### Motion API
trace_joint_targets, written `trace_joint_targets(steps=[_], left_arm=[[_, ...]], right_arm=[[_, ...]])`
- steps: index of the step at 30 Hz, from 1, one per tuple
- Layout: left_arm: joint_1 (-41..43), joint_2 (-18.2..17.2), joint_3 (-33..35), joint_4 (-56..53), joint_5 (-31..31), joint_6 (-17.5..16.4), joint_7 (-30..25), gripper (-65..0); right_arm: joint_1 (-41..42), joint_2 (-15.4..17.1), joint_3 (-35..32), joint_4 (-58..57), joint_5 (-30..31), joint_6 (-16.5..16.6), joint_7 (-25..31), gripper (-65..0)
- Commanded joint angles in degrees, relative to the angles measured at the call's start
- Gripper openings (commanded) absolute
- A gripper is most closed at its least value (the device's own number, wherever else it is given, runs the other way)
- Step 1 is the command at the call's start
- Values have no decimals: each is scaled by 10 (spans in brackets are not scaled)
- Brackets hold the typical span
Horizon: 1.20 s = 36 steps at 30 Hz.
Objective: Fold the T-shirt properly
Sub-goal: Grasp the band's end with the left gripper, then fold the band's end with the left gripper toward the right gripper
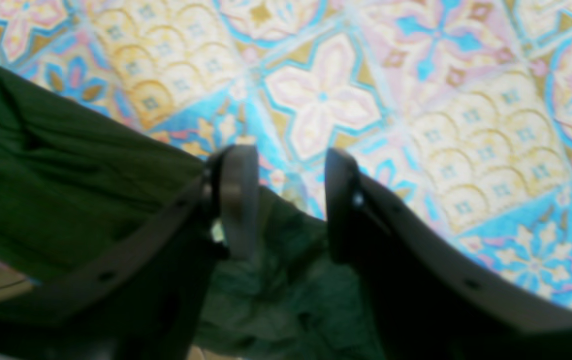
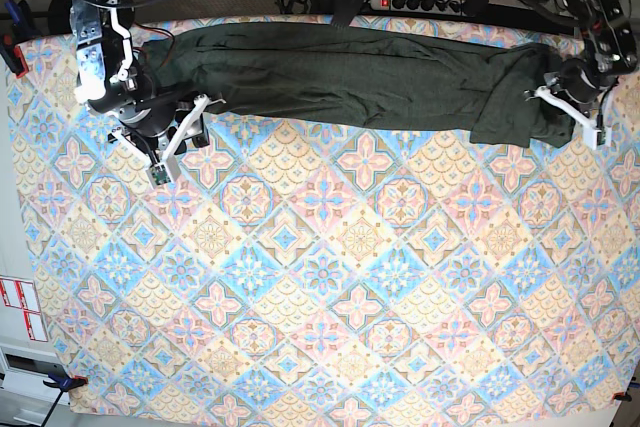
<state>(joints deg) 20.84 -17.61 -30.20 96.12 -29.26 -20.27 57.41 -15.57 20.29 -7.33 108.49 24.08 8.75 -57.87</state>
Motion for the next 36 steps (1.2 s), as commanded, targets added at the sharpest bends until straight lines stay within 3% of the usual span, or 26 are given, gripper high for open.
trace_joint_targets(steps=[1,7,11,17,25,34,36], left_arm=[[5,9,11,38,-12,-7,-7,-650],[14,91,62,154,-11,-4,69,-650],[13,133,76,179,-12,-4,97,-650],[13,138,154,180,-13,-3,99,-650],[4,176,210,176,-9,-3,103,-650],[0,176,275,161,-9,-3,103,-650],[0,175,282,158,-9,-3,103,-616]], right_arm=[[2,8,5,9,0,0,9,-426],[1,29,6,10,1,0,9,-426],[1,40,40,10,2,0,9,-426],[0,42,90,10,2,0,7,-426],[0,62,114,10,2,0,9,-425],[0,64,128,10,2,0,9,-425],[0,64,128,10,2,0,9,-425]])
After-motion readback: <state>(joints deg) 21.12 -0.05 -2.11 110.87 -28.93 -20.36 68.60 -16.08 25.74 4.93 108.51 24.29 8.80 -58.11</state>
